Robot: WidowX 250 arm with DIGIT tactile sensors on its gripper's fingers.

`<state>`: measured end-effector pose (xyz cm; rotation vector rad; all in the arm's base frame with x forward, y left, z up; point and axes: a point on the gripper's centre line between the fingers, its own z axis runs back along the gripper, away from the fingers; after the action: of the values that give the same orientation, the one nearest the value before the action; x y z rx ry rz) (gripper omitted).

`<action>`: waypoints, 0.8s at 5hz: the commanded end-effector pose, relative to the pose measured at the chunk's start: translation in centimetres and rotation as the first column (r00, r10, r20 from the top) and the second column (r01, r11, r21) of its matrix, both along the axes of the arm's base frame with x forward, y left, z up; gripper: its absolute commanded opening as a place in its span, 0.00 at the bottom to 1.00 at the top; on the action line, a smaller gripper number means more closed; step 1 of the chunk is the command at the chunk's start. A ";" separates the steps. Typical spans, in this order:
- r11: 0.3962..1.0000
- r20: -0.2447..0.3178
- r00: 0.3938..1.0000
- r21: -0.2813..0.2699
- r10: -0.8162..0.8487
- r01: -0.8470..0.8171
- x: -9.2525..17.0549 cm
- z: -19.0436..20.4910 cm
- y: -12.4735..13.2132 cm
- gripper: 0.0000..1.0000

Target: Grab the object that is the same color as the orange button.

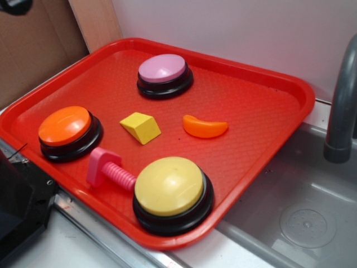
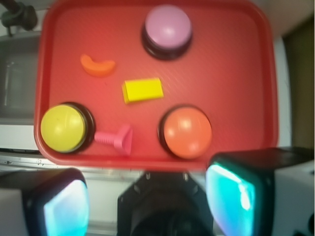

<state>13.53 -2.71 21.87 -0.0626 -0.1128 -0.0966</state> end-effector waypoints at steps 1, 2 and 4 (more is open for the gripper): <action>0.966 0.074 0.966 -0.053 -0.248 0.252 5.8 -3.9 -1.8 1.00; 0.942 0.097 0.939 -0.030 -0.331 0.335 8.4 -6.2 -2.9 1.00; 0.837 0.138 0.834 -0.052 -0.534 0.544 11.2 -11.6 -6.3 1.00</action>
<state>24.62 -8.17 8.95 -0.1780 -0.1706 -0.6529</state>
